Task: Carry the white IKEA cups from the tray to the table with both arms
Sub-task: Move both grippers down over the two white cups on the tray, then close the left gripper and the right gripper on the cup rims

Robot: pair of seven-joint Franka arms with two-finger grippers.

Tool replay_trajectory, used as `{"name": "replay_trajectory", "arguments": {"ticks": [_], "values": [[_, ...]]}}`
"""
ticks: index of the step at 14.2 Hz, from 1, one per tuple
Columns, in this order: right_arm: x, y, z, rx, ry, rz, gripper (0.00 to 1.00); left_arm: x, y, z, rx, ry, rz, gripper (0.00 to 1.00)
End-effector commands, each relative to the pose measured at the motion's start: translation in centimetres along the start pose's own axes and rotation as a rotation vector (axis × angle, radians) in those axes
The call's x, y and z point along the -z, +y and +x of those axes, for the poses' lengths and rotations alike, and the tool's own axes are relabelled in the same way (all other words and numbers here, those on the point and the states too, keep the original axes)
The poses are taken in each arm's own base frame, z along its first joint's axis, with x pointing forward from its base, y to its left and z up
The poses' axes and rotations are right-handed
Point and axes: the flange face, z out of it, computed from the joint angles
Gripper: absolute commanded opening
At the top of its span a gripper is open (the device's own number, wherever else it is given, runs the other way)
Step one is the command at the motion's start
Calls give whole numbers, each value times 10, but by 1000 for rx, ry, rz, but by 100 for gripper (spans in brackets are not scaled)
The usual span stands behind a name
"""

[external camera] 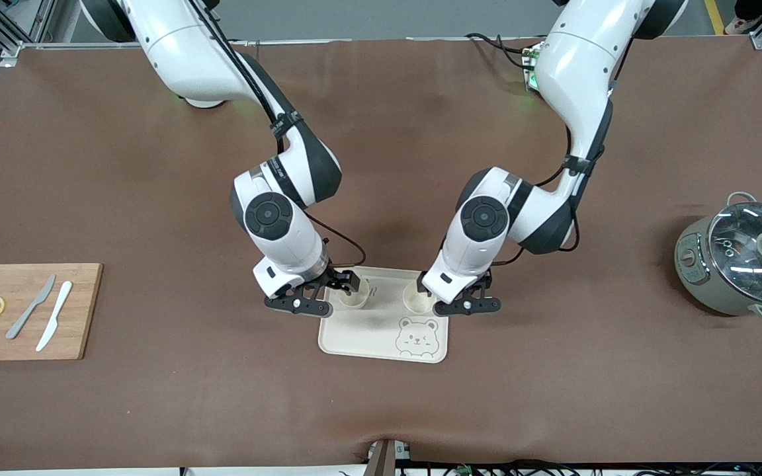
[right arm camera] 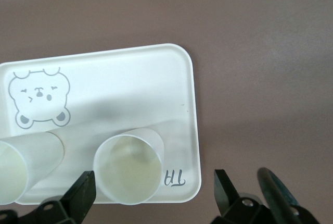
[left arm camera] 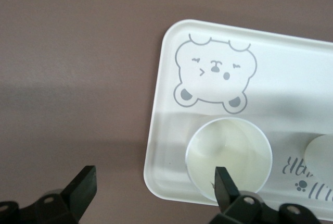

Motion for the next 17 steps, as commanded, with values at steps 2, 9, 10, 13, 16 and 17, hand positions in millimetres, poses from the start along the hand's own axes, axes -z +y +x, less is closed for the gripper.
{"name": "replay_trajectory", "arguments": {"ticks": [2, 9, 10, 13, 16, 17], "values": [[-11, -2, 2, 3, -7, -13, 100, -13, 12, -6, -9, 8, 19, 100], [-40, -13, -15, 29, -31, -39, 100, -24, 12, -9, -16, 0, 25, 100], [-43, -12, -15, 29, -34, -42, 100, -29, 12, -9, -16, 1, 23, 100], [-50, -11, -16, 30, -38, -49, 100, -49, 9, -10, -40, -9, 27, 100], [-55, -10, -14, 36, -15, -47, 100, -48, 8, -9, -33, -9, 26, 100], [-62, -10, -15, 37, -20, -50, 100, -48, 11, -11, 3, -8, 15, 47]]}}
